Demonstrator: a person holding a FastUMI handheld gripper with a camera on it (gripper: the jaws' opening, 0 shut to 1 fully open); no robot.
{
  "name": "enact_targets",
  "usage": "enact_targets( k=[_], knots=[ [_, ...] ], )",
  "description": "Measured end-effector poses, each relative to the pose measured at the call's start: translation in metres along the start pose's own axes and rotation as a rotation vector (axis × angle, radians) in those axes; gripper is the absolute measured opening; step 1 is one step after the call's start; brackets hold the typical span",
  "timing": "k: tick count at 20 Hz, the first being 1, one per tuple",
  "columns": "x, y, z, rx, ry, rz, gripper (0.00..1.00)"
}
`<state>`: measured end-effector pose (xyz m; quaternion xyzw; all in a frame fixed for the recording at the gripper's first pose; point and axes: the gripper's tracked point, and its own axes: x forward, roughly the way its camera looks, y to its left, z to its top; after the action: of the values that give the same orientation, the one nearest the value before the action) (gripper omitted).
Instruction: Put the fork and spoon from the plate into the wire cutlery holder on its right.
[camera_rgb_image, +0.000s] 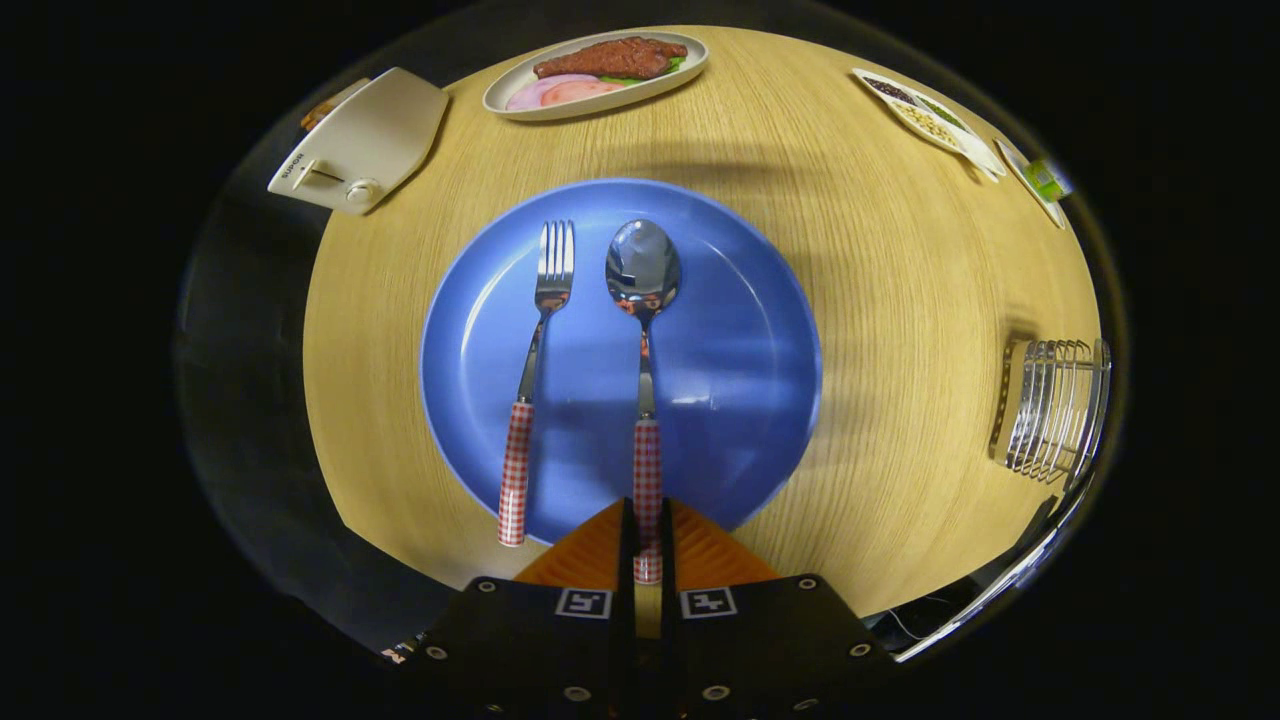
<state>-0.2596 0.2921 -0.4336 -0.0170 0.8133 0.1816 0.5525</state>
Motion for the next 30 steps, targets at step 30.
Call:
enact_targets(
  k=[30],
  knots=[
    [-0.157,-0.243,-0.066,0.132,0.239,-0.039,0.09]
  ],
)
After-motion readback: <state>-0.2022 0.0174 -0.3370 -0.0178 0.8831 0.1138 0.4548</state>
